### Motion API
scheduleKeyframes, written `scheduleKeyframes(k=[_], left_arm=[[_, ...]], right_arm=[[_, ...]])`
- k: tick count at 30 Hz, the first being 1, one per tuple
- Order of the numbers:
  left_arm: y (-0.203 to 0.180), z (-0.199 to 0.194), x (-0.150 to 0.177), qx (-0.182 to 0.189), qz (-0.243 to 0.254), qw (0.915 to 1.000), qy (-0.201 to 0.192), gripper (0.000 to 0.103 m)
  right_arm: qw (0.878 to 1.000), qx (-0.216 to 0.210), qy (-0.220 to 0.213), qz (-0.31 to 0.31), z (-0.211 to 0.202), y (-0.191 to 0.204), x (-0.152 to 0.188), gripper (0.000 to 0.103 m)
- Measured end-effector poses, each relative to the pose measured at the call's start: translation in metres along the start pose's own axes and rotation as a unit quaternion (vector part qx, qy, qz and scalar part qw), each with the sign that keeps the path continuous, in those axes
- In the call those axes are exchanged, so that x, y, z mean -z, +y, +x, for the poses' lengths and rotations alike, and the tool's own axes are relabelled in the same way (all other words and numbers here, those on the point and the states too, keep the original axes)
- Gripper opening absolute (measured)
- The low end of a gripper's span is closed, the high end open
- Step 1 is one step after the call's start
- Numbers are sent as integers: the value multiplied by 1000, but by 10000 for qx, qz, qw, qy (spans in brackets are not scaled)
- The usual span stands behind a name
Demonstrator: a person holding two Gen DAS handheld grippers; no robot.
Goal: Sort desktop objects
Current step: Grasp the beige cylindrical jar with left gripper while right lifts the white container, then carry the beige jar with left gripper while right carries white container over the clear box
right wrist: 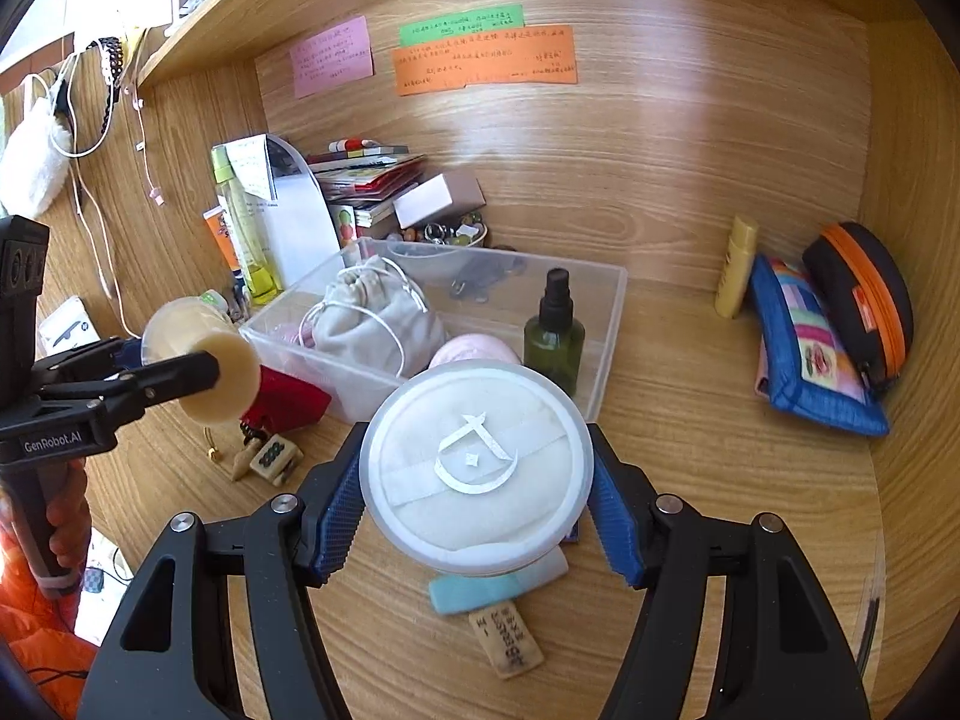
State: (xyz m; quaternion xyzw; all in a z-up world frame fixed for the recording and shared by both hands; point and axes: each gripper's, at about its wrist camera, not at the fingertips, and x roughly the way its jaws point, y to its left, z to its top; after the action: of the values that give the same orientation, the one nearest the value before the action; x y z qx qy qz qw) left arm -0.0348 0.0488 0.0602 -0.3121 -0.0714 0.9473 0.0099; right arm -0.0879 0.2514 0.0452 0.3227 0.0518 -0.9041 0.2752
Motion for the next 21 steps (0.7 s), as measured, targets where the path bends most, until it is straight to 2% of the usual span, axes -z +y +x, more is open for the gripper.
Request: scheduleKeyframes(k=[5, 21], left_arm=[[13, 2, -12, -60, -10, 10000, -38, 66], [39, 23, -65, 262, -169, 9995, -90, 66]], right_arm=[[10000, -29, 5, -12, 9, 0, -15, 63], [9998, -25, 140, -103, 46, 5, -61, 63]])
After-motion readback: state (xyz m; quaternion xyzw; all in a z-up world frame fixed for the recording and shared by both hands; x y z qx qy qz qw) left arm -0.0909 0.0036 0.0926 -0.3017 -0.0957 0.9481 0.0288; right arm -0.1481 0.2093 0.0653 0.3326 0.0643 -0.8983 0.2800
